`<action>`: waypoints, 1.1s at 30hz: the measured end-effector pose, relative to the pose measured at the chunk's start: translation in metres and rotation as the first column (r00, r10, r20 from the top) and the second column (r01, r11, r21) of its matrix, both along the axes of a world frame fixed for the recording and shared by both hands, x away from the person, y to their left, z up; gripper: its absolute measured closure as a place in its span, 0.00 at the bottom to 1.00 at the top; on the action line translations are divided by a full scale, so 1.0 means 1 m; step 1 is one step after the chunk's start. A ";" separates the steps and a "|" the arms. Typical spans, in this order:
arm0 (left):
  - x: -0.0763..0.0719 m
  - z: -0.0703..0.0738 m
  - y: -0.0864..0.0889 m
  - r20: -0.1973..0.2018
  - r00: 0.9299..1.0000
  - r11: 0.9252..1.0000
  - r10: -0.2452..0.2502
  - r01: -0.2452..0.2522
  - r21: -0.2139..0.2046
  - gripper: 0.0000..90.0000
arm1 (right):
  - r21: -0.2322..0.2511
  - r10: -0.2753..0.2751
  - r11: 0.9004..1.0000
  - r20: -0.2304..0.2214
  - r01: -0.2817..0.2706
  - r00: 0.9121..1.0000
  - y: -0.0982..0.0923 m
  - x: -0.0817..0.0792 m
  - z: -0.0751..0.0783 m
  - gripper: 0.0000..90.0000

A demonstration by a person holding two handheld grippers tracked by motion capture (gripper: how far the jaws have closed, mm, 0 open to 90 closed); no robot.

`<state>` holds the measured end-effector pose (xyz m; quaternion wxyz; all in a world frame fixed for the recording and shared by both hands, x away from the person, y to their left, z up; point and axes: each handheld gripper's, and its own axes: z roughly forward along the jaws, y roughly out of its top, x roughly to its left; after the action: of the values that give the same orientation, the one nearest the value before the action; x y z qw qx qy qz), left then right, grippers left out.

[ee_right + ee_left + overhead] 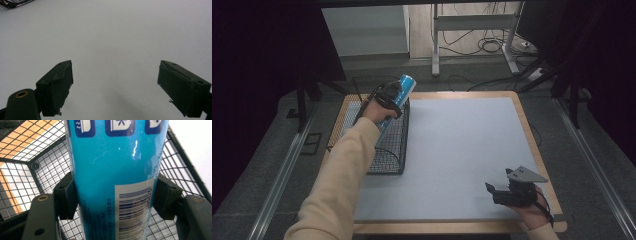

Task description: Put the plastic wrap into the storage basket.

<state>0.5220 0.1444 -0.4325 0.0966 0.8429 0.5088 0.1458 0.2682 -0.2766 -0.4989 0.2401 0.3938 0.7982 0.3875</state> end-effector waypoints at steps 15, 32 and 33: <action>-0.016 0.019 0.006 0.073 0.997 0.999 0.012 -0.009 -0.042 0.21 | -0.001 0.010 1.000 -0.008 -0.010 1.000 0.001 -0.001 -0.001 0.15; -0.084 0.051 -0.010 0.181 0.978 0.979 -0.105 0.134 -0.155 0.20 | -0.008 0.007 1.000 -0.007 -0.007 1.000 0.004 -0.002 -0.001 0.15; -0.094 0.051 -0.015 0.195 0.973 0.974 -0.125 0.158 -0.164 0.20 | -0.010 0.006 1.000 -0.006 -0.006 1.000 0.005 -0.002 -0.001 0.15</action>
<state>0.4284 0.1298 -0.3812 0.2283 0.8481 0.4472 0.1694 0.2659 -0.2720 -0.4994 0.2385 0.3916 0.8019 0.3831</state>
